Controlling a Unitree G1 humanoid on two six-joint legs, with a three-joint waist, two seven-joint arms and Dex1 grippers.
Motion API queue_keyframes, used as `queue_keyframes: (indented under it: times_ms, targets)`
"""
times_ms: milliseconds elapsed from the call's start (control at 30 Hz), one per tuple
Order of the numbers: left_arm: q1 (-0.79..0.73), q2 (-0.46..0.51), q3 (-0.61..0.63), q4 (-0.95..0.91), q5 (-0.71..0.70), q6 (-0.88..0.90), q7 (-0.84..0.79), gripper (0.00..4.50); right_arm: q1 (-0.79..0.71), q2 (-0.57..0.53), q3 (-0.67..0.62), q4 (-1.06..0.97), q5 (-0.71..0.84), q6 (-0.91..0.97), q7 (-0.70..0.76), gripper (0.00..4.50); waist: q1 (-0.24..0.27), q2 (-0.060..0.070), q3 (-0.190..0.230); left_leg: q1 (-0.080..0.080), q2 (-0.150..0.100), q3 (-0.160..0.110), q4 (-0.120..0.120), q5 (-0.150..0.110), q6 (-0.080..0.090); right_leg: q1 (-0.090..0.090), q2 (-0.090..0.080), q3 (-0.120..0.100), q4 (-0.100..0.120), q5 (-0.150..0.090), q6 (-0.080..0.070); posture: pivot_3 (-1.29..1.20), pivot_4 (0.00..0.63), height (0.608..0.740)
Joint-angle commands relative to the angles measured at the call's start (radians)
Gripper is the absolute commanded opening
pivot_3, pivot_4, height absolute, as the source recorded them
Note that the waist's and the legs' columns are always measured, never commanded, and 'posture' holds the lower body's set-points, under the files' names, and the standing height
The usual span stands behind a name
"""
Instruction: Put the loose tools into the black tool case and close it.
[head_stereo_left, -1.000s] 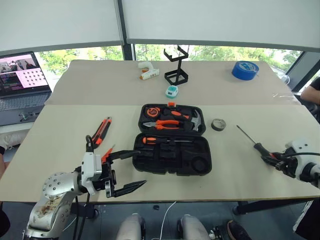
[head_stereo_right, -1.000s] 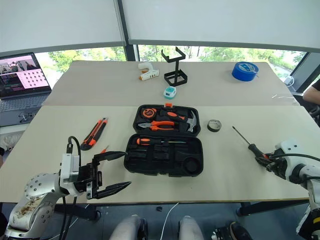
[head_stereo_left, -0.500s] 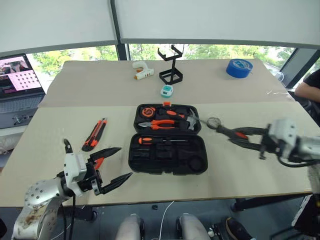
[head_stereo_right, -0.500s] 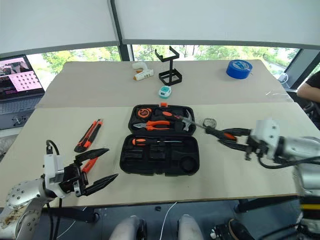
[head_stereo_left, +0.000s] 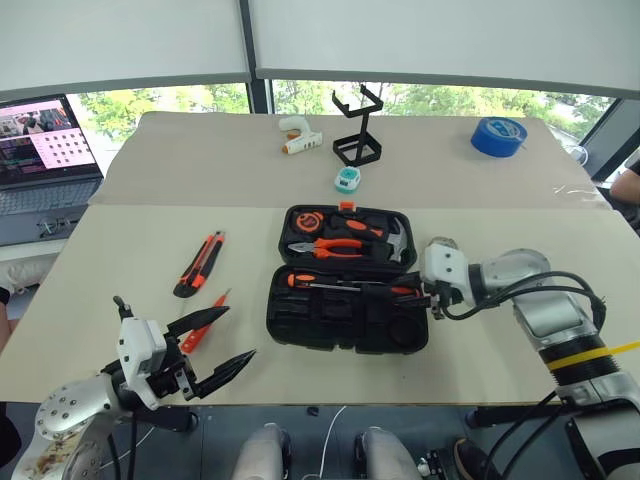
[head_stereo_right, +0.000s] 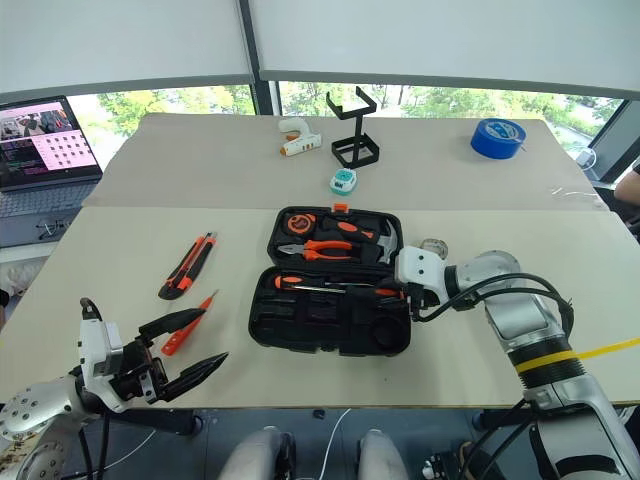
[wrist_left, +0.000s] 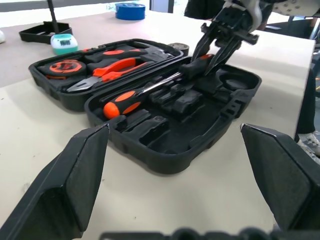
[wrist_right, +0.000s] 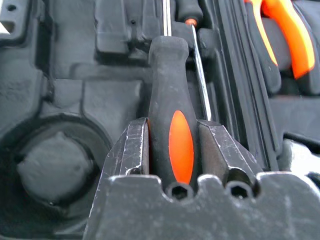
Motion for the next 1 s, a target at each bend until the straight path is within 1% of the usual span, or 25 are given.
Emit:
queue_keyframes:
  times_ms: [33,167,200,233,300,367,467,567,633,767,800,833,867,900,1000]
  targets:
    - [-0.020,0.011,0.013,-0.021,-0.001,-0.011,0.008,4.50,-0.027,0.016,0.013,0.008,-0.018,0.019,0.005,1.06,-0.002,0.000,0.000,0.000,0.000,0.000,0.000,0.000,0.000,0.000,0.000,0.000,0.000,0.000,0.000,0.00,0.150,0.740]
    - [-0.031,0.012,0.012,-0.017,0.005,-0.015,0.009,4.50,-0.035,0.013,0.010,0.010,-0.033,0.020,0.007,1.06,-0.003,0.000,0.000,0.000,0.000,0.000,0.000,0.000,0.000,0.000,0.001,0.000,0.000,0.000,0.000,0.00,0.150,0.740]
    - [-0.032,0.013,0.012,-0.015,0.008,-0.017,0.008,4.50,-0.033,0.003,0.010,0.000,-0.023,0.038,0.031,1.56,-0.003,0.000,0.000,0.000,0.000,0.000,0.000,0.000,0.000,0.000,0.001,0.000,0.000,0.000,0.000,0.00,0.150,0.740]
    - [-0.033,0.014,0.011,-0.011,0.016,-0.023,0.006,4.50,-0.036,0.000,0.005,0.007,-0.030,0.009,0.025,2.08,-0.003,0.000,0.000,0.000,0.000,0.000,0.000,0.000,0.000,0.000,0.001,0.000,0.000,0.000,0.000,0.00,0.150,0.740]
    - [-0.033,0.018,0.007,-0.009,0.025,-0.025,0.001,4.50,-0.045,-0.012,-0.014,0.003,-0.004,-0.006,0.055,2.62,-0.003,0.000,0.000,0.000,0.000,0.000,0.000,0.000,0.000,0.000,0.001,0.000,0.000,0.000,0.000,0.00,0.150,0.740]
    - [-0.032,0.019,0.006,-0.007,0.026,-0.024,-0.003,4.50,-0.059,-0.027,-0.038,0.012,0.030,-0.043,0.099,3.38,-0.003,0.000,0.000,0.000,0.000,0.000,0.000,0.000,0.000,0.000,0.001,0.000,0.000,0.000,0.000,0.00,0.150,0.740]
    - [-0.036,0.019,0.007,0.001,0.024,-0.024,-0.012,4.50,-0.067,-0.030,-0.088,0.043,0.125,-0.085,0.190,4.30,-0.003,0.000,0.000,0.000,0.000,0.000,0.000,0.000,0.000,0.000,0.001,0.000,0.000,0.000,0.000,0.00,0.150,0.740]
    - [-0.049,0.016,0.008,0.016,0.027,-0.025,-0.014,4.50,-0.072,0.006,-0.148,0.063,0.237,-0.049,0.233,4.30,-0.005,0.000,0.000,0.000,0.000,0.000,0.000,0.000,0.000,0.001,0.001,0.000,0.000,0.000,0.000,0.00,0.150,0.740]
    - [-0.057,0.012,0.006,0.022,0.029,-0.025,-0.011,4.50,-0.074,0.041,-0.161,0.073,0.260,-0.031,0.215,4.30,-0.006,0.000,0.000,0.001,0.001,0.000,0.000,0.000,0.000,0.001,0.001,0.000,0.000,0.000,0.000,0.00,0.150,0.740]
    - [-0.064,0.004,-0.009,0.022,0.033,-0.019,-0.006,4.50,-0.063,0.143,-0.120,0.085,0.191,0.014,0.070,3.18,-0.016,0.000,0.000,0.001,0.002,0.000,0.000,0.000,0.000,0.000,0.002,0.000,0.001,0.000,0.000,0.00,0.150,0.740]
    - [-0.066,0.005,-0.012,0.022,0.028,-0.012,-0.007,4.50,-0.057,0.153,-0.106,0.089,0.171,0.009,0.062,2.88,-0.019,0.000,0.000,0.001,0.002,0.000,0.000,0.000,0.000,0.000,0.002,0.000,0.002,0.000,0.000,0.00,0.150,0.740]
    - [-0.067,0.006,-0.014,0.023,0.027,-0.009,-0.007,4.50,-0.050,0.161,-0.091,0.097,0.148,-0.009,0.054,2.43,-0.019,0.000,0.000,0.001,0.002,0.000,0.000,0.000,0.000,0.000,0.002,0.000,0.002,0.000,0.000,0.00,0.150,0.740]
    - [-0.069,0.007,-0.015,0.024,0.026,-0.007,-0.007,4.50,-0.046,0.168,-0.080,0.109,0.126,-0.026,0.043,2.15,-0.019,0.000,0.000,0.000,0.002,0.000,0.000,0.000,0.000,-0.001,0.002,0.000,0.002,0.000,0.000,0.00,0.150,0.740]
    - [-0.071,0.007,-0.016,0.026,0.027,-0.006,-0.005,4.50,-0.047,0.173,-0.068,0.124,0.106,-0.035,0.033,1.76,-0.017,0.000,0.000,0.000,0.002,0.000,0.000,0.000,0.000,-0.001,0.002,0.000,0.002,0.000,0.000,0.00,0.150,0.740]
    - [-0.072,0.007,-0.019,0.029,0.032,-0.009,-0.003,4.50,-0.060,0.185,-0.038,0.179,0.052,-0.079,0.012,0.79,-0.016,0.000,0.000,0.000,0.000,0.000,0.000,0.000,-0.001,0.000,0.000,0.000,0.002,0.000,0.000,0.00,0.150,0.740]
